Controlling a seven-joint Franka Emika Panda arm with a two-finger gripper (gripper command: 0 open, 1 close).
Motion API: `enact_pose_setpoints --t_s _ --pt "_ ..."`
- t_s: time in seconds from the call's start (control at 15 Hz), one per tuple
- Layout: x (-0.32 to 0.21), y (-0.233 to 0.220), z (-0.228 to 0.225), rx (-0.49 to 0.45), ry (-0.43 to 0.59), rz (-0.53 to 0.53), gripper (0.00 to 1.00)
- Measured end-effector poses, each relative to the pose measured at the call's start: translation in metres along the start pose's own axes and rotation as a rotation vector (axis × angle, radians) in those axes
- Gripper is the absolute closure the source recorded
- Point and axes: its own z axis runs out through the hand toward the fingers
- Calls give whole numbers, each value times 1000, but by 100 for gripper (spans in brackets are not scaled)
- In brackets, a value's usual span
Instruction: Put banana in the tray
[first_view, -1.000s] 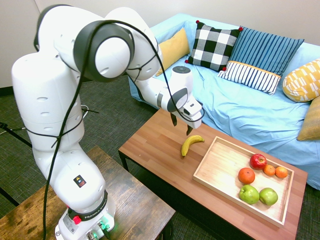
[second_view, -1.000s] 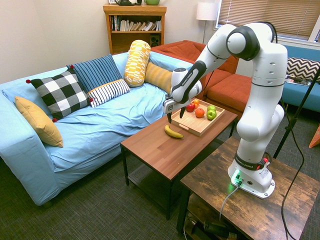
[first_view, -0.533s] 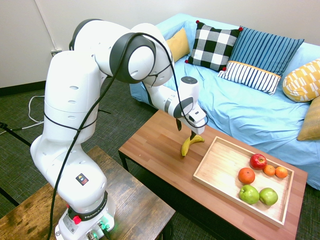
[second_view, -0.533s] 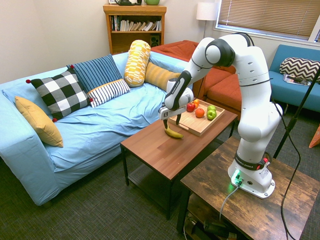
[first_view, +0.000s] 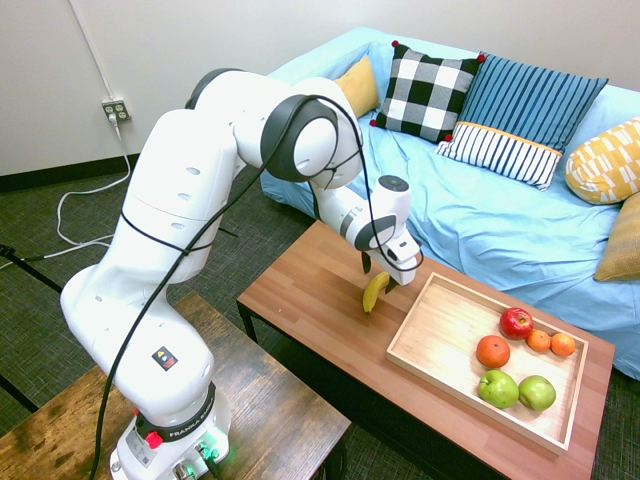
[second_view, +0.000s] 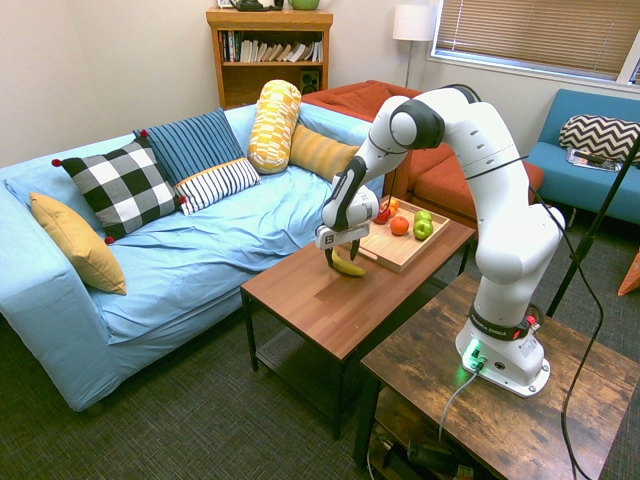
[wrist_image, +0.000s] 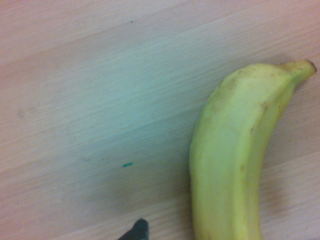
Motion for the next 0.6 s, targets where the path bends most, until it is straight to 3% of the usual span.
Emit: enact_pose_setpoints --t_s 0.07,0.6 --pt "2 -3 4 2 -1 5 100" --pt "6 -18 14 16 4 21 100"
